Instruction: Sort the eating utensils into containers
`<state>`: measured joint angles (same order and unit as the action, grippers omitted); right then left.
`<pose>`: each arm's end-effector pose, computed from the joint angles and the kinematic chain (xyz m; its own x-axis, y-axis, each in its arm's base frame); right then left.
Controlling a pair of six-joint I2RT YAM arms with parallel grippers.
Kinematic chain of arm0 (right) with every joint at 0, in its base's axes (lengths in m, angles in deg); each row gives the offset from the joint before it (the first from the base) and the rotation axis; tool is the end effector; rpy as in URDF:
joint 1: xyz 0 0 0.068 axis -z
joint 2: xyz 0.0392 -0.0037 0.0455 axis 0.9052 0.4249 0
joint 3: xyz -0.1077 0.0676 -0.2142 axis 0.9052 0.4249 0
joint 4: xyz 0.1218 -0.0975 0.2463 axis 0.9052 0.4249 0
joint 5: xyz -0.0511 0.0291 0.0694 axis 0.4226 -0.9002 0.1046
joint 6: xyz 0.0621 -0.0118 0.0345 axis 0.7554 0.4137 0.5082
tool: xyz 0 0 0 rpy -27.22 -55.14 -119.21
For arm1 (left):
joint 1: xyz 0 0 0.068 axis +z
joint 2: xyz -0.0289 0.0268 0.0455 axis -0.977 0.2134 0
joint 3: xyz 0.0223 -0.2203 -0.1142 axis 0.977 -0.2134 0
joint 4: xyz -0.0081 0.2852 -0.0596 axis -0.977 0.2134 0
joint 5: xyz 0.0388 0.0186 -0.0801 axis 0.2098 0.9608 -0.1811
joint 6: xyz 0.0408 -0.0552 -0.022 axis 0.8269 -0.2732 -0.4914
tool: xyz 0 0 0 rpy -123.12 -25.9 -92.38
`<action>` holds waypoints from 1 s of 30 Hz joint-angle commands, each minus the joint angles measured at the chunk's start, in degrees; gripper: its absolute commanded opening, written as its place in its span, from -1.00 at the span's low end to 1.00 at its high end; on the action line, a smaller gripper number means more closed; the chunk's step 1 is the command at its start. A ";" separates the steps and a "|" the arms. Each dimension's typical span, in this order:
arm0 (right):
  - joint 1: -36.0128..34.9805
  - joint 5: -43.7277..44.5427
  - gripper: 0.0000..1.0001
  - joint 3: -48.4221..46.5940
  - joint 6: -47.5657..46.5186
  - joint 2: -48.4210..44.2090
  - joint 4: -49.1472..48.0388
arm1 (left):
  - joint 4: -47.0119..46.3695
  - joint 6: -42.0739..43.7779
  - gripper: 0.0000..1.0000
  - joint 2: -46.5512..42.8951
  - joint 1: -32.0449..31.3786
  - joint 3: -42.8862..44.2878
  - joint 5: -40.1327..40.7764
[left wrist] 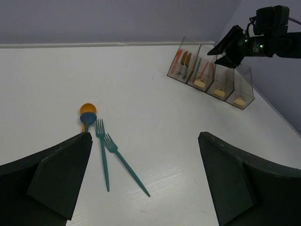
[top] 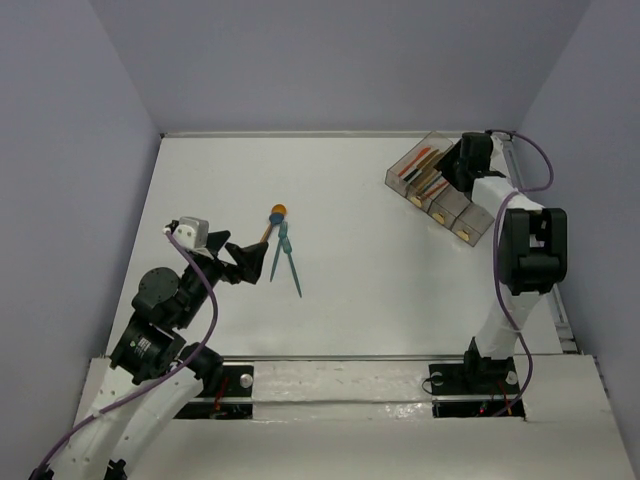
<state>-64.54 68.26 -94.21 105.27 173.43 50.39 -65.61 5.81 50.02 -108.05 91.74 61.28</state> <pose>0.4805 -0.0119 0.1736 -0.3375 0.6357 -0.6942 0.4592 0.7550 0.4681 0.1527 -0.0880 0.3573 -0.0024 -0.2453 -0.9694 0.4975 0.8407 -0.2140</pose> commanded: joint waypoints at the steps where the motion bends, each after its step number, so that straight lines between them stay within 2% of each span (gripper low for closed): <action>1: 0.30 -3.01 0.14 0.51 -2.39 -5.81 -1.93 | -3.08 0.25 0.98 0.35 0.58 -0.40 -0.99; 3: -0.22 -5.12 0.15 2.44 -3.09 -9.06 -3.50 | -3.16 0.34 0.98 0.34 0.58 -0.49 -0.99; 7: -7.68 -8.20 0.13 7.10 -9.50 -15.39 -3.96 | -3.34 0.25 0.98 -0.01 1.10 -0.49 -2.66; 10: -19.45 -8.03 0.14 10.10 -14.42 -19.70 -2.99 | -2.99 0.17 0.98 -0.62 1.62 -0.22 -1.79; 12: -25.07 -6.45 0.14 13.69 -15.74 -21.28 -2.99 | -2.20 -0.18 0.98 -1.23 1.63 -0.05 3.03; 13: -30.15 -4.62 0.14 14.57 -16.71 -21.81 -1.94 | -1.94 -0.62 0.98 -1.93 1.63 0.04 6.18; 15: -34.66 -3.11 0.14 14.32 -17.59 -21.73 1.65 | -1.32 -1.24 0.98 -2.73 2.16 0.30 9.19; 16: -38.60 -1.97 0.13 13.44 -19.16 -20.77 3.15 | -1.23 -1.85 0.98 -3.69 2.94 0.30 11.38; 19: -44.07 0.93 0.12 8.00 -22.24 -18.22 9.38 | -1.49 -2.73 0.98 -5.97 5.05 0.30 13.50; 22: -50.74 2.86 0.09 2.46 -23.48 -11.30 13.61 | -1.49 -3.79 0.98 -8.26 6.28 0.30 15.96; 26: -54.45 5.68 0.05 -5.01 -23.93 -3.82 19.77 | -1.67 -3.70 0.98 -9.85 6.29 0.04 15.89; 30: -57.26 7.08 0.04 -11.60 -24.01 5.05 24.51 | -2.37 -2.91 0.98 -8.89 6.29 -0.13 12.29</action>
<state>-119.46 71.58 -100.44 82.89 173.12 67.39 -65.69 2.77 40.55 -101.95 91.74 75.42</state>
